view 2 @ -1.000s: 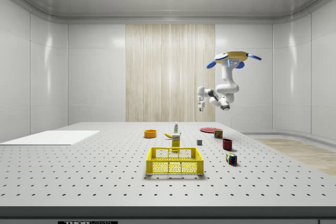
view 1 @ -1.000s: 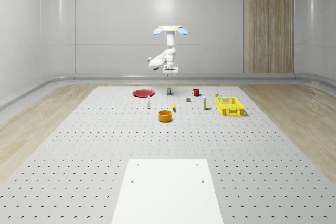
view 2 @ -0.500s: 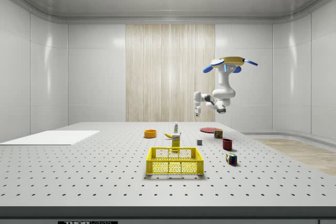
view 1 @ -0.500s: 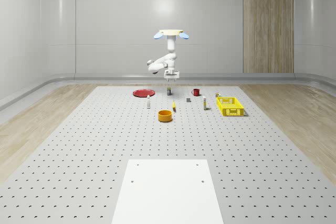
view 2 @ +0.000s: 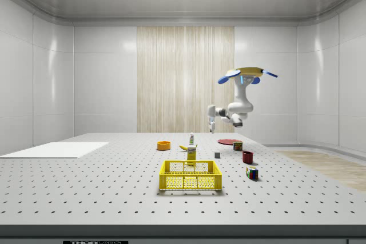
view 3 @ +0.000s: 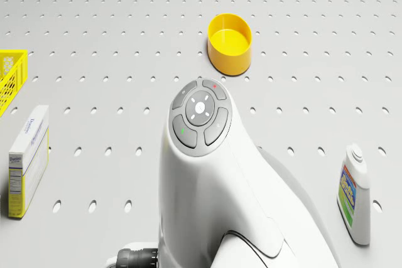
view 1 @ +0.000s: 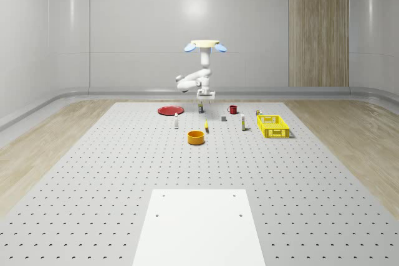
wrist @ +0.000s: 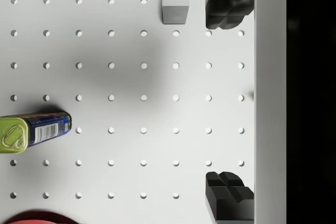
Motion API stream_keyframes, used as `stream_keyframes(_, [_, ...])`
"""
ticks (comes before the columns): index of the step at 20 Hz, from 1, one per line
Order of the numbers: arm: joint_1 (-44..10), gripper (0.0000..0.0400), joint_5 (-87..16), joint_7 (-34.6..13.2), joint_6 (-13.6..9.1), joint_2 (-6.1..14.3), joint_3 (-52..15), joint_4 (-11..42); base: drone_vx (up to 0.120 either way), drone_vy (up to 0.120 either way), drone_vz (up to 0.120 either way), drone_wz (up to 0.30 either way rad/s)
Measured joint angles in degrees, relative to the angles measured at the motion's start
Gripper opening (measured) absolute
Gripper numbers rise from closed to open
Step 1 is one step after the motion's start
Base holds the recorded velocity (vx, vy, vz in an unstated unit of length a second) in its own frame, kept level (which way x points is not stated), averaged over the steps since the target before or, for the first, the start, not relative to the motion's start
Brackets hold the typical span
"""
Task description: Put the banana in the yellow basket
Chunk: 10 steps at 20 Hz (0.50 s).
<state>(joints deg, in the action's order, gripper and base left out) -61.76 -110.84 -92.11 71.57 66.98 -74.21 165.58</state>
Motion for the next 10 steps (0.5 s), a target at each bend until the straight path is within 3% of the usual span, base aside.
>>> stream_keyframes(6, [-0.6,0.04,0.9,-0.5,1.5,1.7,-0.5,-0.1,0.12,0.0,-0.007,0.0])
stream_keyframes(10, [-0.9,0.04,1.4,-0.8,2.5,2.7,-0.8,-0.2,0.12,0.0,-0.11,0.0])
